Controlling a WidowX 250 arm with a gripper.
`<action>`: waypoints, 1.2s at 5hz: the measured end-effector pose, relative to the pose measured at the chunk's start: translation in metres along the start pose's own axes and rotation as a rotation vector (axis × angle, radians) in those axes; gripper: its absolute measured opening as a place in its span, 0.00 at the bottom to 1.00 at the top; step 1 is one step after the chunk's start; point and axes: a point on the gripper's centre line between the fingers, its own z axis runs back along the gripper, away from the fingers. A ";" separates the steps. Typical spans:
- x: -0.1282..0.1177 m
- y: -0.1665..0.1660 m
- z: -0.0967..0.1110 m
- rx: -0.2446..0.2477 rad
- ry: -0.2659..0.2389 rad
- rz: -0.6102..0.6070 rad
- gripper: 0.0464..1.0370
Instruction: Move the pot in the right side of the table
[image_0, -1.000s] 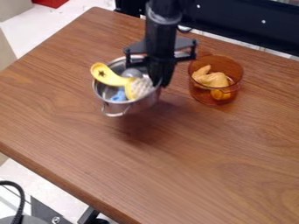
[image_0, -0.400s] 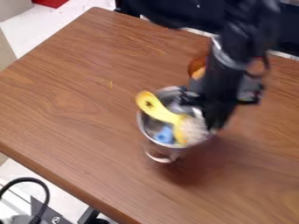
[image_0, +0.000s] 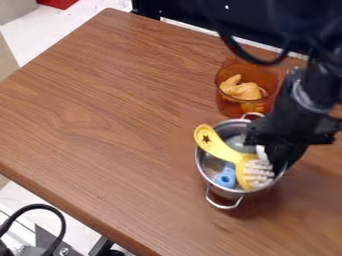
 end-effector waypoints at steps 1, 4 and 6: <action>-0.004 -0.001 -0.003 -0.004 -0.001 -0.003 0.01; -0.003 -0.002 -0.011 0.002 0.056 0.023 0.44; 0.009 0.008 0.006 -0.103 0.097 0.090 0.96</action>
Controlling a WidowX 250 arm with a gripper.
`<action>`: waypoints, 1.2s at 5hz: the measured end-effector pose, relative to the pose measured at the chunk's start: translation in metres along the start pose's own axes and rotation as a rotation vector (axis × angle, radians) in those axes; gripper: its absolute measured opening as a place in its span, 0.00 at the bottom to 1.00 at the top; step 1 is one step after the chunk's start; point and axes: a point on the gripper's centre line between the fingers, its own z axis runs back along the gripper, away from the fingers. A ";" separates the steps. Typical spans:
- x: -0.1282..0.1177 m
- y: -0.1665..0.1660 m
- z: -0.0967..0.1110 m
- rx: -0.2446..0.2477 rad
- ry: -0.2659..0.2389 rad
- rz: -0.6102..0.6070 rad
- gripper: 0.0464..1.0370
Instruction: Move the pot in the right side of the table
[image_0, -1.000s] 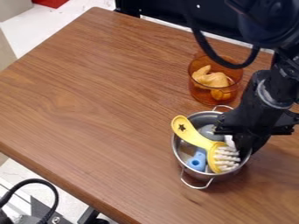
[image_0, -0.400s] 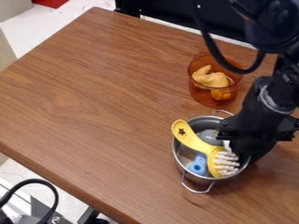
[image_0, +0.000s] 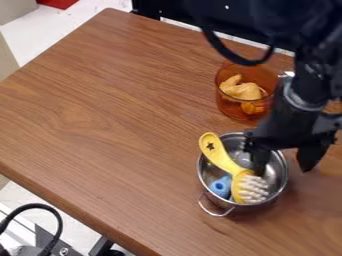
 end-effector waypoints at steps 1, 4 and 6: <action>0.007 0.001 0.017 -0.053 0.011 0.027 0.96; 0.056 0.034 0.045 -0.093 -0.021 0.264 0.96; 0.112 0.052 0.044 -0.049 -0.033 0.347 0.96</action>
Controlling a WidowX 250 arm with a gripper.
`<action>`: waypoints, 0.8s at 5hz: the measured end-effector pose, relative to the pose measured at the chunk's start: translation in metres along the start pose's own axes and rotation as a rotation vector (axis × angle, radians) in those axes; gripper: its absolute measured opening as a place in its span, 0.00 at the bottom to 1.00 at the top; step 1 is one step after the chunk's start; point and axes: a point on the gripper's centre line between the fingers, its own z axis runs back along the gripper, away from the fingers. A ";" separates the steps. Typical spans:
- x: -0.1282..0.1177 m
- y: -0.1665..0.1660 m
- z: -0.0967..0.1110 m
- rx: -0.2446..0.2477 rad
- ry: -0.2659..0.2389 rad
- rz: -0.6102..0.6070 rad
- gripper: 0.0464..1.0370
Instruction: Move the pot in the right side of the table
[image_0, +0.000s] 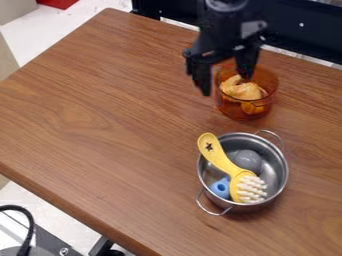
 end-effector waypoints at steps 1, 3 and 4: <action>0.019 0.008 0.000 0.000 0.000 0.008 0.96; 0.043 -0.017 0.004 0.004 0.009 0.066 0.96; 0.042 -0.034 0.005 -0.009 0.006 0.068 0.96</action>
